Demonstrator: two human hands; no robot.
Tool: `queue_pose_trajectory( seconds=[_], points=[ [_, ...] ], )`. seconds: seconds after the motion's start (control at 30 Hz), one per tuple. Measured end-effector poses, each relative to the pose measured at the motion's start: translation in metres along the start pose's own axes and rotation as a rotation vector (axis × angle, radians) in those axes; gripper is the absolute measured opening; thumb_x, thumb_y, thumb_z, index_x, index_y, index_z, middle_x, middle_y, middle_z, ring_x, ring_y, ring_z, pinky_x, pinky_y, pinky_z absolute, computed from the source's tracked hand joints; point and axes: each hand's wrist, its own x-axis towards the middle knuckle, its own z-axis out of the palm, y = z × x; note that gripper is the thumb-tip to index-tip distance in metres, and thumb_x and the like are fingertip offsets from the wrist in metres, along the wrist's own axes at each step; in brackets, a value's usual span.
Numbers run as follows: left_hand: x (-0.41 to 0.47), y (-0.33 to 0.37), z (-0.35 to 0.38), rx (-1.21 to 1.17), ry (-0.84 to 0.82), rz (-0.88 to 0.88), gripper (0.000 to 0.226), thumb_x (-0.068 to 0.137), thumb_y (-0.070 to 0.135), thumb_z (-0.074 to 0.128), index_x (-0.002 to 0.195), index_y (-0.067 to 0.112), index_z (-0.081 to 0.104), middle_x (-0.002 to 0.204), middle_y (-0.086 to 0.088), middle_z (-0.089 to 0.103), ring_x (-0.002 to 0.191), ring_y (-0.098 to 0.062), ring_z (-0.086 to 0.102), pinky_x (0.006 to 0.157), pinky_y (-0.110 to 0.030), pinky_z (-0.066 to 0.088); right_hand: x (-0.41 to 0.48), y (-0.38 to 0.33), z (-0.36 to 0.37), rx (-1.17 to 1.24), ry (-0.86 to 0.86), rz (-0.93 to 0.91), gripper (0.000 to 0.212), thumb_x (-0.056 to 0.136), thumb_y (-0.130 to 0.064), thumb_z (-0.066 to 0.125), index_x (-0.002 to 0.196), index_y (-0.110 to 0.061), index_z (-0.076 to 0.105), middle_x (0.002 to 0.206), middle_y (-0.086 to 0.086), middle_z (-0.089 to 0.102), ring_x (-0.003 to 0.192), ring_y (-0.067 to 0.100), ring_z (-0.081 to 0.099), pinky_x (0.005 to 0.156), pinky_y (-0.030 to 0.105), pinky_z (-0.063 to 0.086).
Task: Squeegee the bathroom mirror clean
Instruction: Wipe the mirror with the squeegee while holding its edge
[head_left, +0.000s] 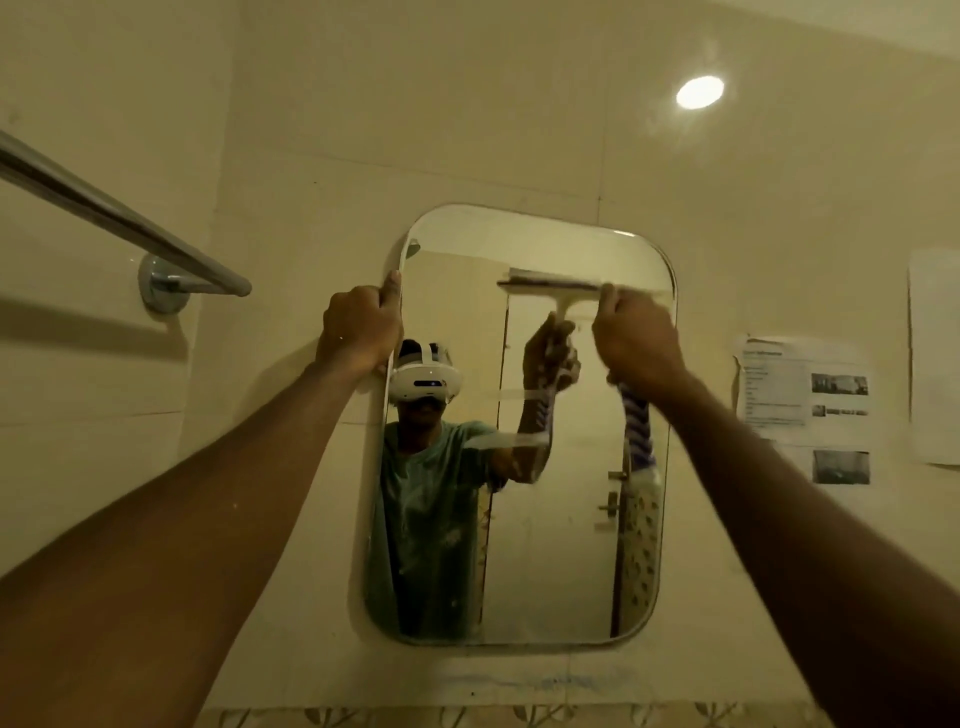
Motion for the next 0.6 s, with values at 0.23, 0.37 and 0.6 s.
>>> queue_pose_trajectory(
  seconds=[0.23,0.37,0.6],
  points=[
    [0.015,0.01,0.01,0.006,0.12,0.053,0.055,0.101,0.046,0.03,0.085,0.006,0.064,0.073,-0.008,0.06,0.067,-0.021,0.051,0.061,-0.031,0.035,0.042,-0.014,-0.011,-0.214,-0.077,0.005,0.025,0.101,-0.022,0.035,0.09,-0.008,0.051,0.069,0.006,0.057,0.037,0.01,0.059,0.028,0.018,0.043],
    [0.015,0.004,0.016,0.038,0.177,0.14,0.052,0.102,0.042,0.031,0.086,0.004,0.062,0.079,-0.017,0.067,0.066,-0.028,0.056,0.061,-0.032,0.036,-0.036,0.03,0.016,-0.027,-0.114,0.072,0.041,0.102,-0.034,0.035,0.072,-0.014,0.054,0.052,0.0,0.056,0.027,0.002,0.049,0.028,0.011,0.035],
    [0.012,0.003,0.015,0.072,0.208,0.209,0.053,0.103,0.038,0.031,0.089,-0.001,0.064,0.081,-0.023,0.069,0.074,-0.041,0.064,0.064,-0.036,0.042,-0.041,0.024,0.011,-0.082,-0.117,0.036,0.044,0.102,-0.033,0.036,0.067,-0.014,0.054,0.05,-0.001,0.053,0.026,-0.002,0.047,0.026,0.007,0.029]
  ],
)
